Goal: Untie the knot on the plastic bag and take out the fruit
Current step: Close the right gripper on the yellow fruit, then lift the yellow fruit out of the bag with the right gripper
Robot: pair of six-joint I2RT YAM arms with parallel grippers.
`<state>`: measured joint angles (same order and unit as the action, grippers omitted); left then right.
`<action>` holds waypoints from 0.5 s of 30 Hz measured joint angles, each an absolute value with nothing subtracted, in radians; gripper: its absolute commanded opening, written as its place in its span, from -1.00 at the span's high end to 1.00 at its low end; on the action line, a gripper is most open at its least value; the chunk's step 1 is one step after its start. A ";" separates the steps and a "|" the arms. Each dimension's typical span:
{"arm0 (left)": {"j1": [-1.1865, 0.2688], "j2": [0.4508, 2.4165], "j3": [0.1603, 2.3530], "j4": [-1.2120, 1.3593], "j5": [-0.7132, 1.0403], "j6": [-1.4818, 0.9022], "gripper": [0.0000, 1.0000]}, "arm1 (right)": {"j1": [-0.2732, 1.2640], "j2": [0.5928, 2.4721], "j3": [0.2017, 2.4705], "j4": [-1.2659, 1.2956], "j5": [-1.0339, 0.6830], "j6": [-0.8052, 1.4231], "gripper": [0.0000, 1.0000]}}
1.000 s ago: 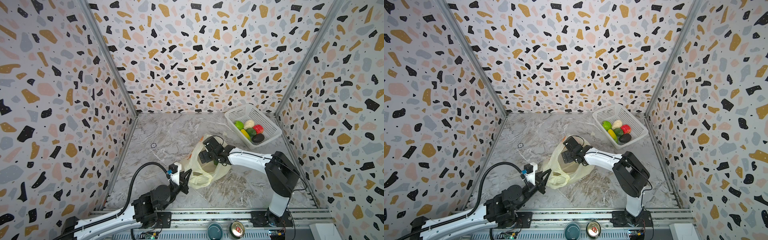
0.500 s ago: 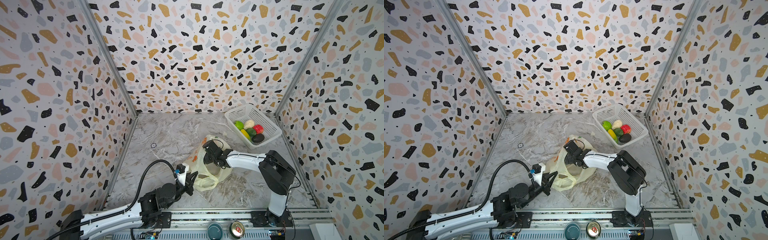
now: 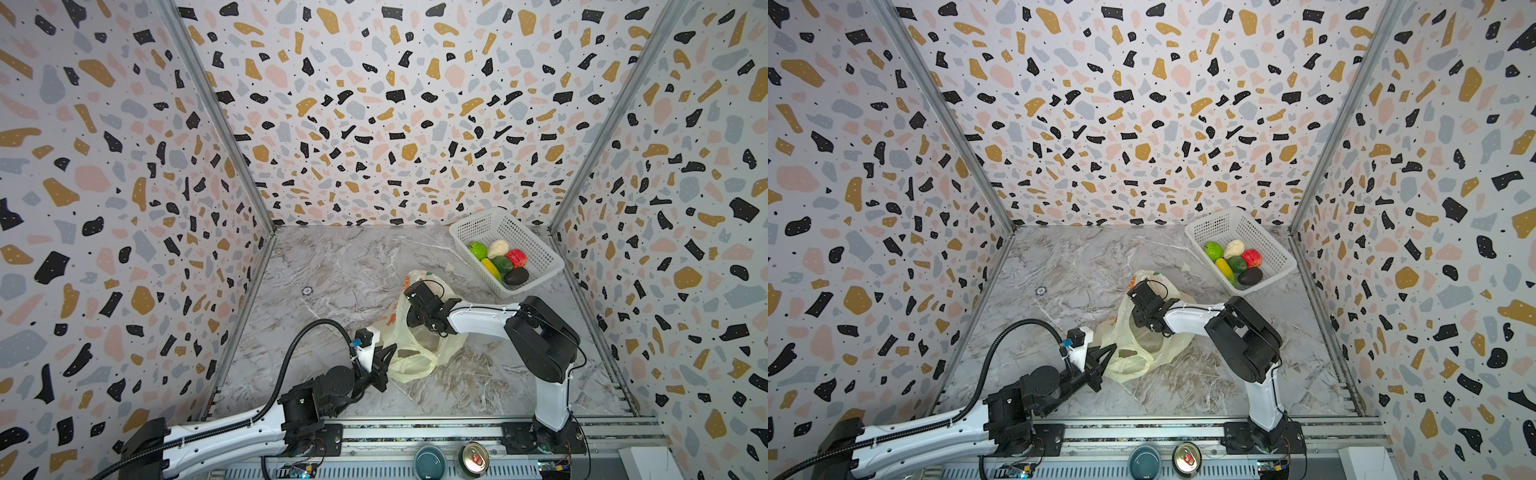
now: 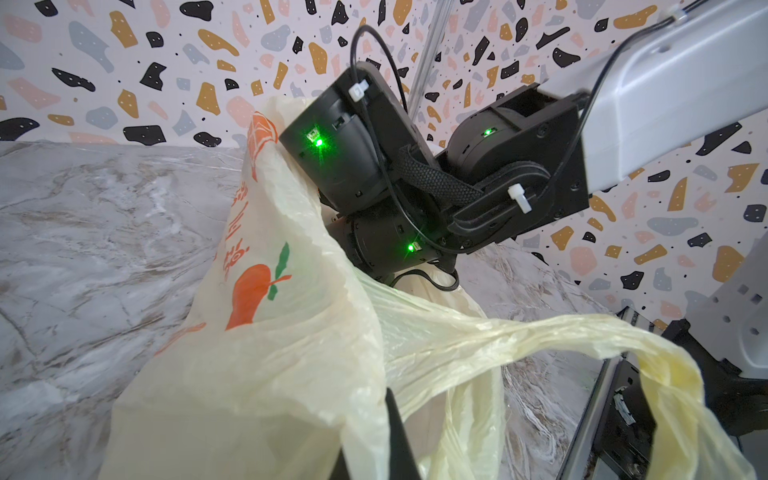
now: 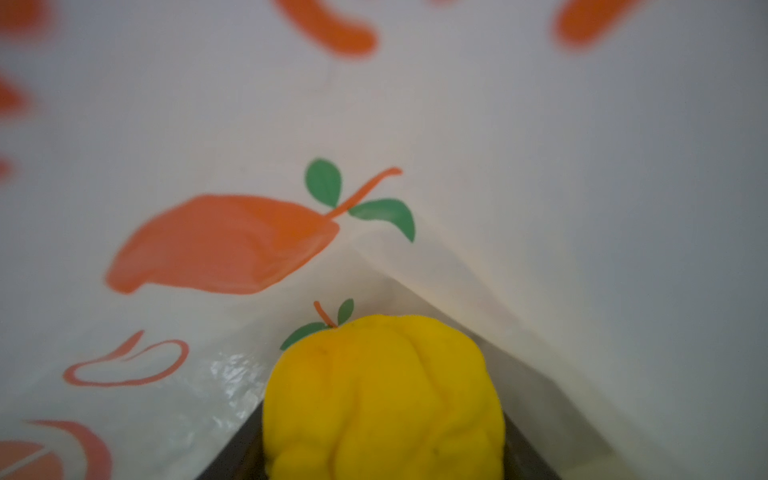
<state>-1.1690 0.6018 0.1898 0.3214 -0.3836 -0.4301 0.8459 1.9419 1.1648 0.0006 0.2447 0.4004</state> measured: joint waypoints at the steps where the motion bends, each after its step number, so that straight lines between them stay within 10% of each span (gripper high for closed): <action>1: -1.169 0.602 0.190 0.321 -0.385 -0.430 1.00 | 0.846 1.940 1.163 0.006 0.237 0.400 -0.15; 15: -1.169 0.604 0.185 0.320 -0.474 -0.407 1.00 | 0.877 1.725 1.044 0.022 0.015 0.411 -0.11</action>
<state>-1.1690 0.6044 0.1852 0.3199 -0.4736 -0.4072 0.8772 1.7252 1.0435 0.0216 0.0154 0.4110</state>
